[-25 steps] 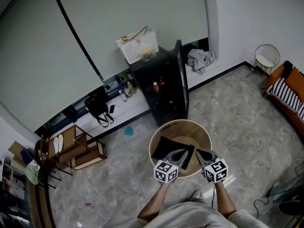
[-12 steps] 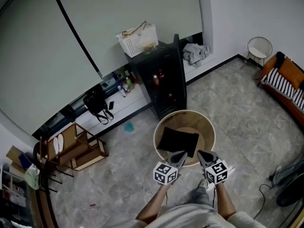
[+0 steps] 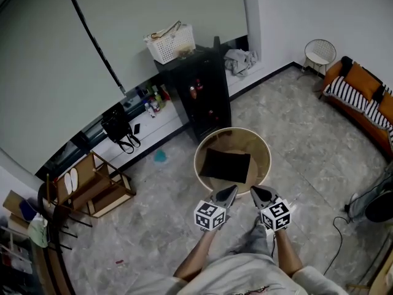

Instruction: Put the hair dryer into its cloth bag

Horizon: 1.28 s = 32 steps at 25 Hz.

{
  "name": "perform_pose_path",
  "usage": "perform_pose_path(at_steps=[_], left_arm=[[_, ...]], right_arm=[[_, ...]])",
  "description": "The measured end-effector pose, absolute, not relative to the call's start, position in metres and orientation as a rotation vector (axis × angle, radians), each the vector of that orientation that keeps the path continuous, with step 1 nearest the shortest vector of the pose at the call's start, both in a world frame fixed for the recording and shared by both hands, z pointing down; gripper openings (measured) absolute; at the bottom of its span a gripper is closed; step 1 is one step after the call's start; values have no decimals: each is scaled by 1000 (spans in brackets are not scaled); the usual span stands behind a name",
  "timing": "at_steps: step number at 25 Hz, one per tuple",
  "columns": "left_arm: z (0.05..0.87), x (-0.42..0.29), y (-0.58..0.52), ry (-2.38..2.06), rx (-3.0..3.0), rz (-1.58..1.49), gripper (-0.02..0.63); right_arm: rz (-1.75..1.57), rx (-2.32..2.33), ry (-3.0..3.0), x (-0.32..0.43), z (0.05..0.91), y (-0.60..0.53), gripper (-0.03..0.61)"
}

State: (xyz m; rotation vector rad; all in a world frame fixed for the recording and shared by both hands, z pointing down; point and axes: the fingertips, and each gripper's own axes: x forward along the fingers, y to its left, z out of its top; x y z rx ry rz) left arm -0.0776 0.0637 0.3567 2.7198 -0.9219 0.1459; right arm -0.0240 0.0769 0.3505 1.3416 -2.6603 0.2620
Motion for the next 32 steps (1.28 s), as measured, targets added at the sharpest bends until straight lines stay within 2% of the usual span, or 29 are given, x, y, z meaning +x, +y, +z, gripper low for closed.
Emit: perform_pose_path(at_steps=[15, 32], left_arm=[[354, -78, 159, -872, 2771, 131, 30], [347, -77, 171, -897, 2793, 134, 30]], right_arm=[[180, 1434, -2620, -28, 339, 175, 28], [137, 1417, -2617, -25, 333, 184, 28]])
